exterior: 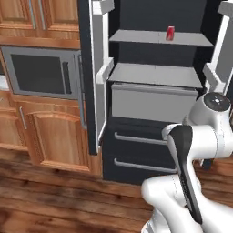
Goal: Open the fridge, grab two sodas, and place both sodas inside the bowl with ice on the dining counter.
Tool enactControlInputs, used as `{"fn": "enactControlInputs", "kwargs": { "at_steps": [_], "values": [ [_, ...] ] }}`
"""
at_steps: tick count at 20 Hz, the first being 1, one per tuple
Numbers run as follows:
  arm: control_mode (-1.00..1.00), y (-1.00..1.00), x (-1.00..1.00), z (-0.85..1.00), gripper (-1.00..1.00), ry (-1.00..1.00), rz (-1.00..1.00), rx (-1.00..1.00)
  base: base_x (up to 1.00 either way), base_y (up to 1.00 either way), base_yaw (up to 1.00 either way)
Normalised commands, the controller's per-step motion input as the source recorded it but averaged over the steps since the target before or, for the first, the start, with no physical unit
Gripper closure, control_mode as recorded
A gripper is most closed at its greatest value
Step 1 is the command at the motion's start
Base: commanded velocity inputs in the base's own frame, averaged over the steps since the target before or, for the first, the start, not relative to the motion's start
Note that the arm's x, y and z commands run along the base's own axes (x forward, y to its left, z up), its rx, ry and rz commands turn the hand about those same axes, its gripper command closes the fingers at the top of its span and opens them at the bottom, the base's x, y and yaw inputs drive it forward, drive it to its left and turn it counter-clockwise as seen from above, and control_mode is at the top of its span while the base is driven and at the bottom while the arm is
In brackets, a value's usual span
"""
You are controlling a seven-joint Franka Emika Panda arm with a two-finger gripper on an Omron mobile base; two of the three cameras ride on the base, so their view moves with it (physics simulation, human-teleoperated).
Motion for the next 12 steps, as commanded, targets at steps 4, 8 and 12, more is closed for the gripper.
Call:
{"fn": "enactControlInputs", "kwargs": {
  "at_steps": [4,8,12],
  "values": [
    [1.0,0.0,0.0,0.0,-1.0,0.0,0.0,0.0,0.6,0.25,-0.39],
    [1.0,0.0,0.0,0.0,-1.0,0.0,0.0,0.0,0.65,0.31,-0.39],
    [1.0,0.0,0.0,0.0,-1.0,0.0,0.0,0.0,0.62,0.16,-0.34]
  ]
}}
